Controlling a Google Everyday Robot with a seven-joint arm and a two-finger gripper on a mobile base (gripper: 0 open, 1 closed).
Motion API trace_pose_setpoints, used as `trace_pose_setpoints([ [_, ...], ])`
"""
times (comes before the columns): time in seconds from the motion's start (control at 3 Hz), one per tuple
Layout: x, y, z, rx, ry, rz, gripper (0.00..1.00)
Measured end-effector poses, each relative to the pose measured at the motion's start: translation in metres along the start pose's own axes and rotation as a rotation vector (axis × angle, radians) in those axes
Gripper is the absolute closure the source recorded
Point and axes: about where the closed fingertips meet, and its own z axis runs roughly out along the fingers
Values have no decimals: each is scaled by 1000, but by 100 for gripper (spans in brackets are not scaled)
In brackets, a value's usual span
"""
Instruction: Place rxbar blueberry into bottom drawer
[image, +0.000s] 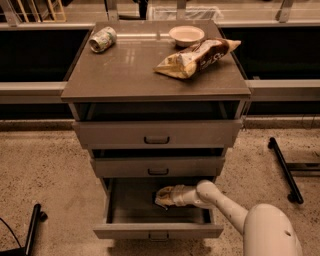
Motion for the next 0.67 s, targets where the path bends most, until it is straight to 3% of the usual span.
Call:
trace_pose_setpoints([
  [0.33,0,0,0,0,0,0,13],
  [0.67,0,0,0,0,0,0,0],
])
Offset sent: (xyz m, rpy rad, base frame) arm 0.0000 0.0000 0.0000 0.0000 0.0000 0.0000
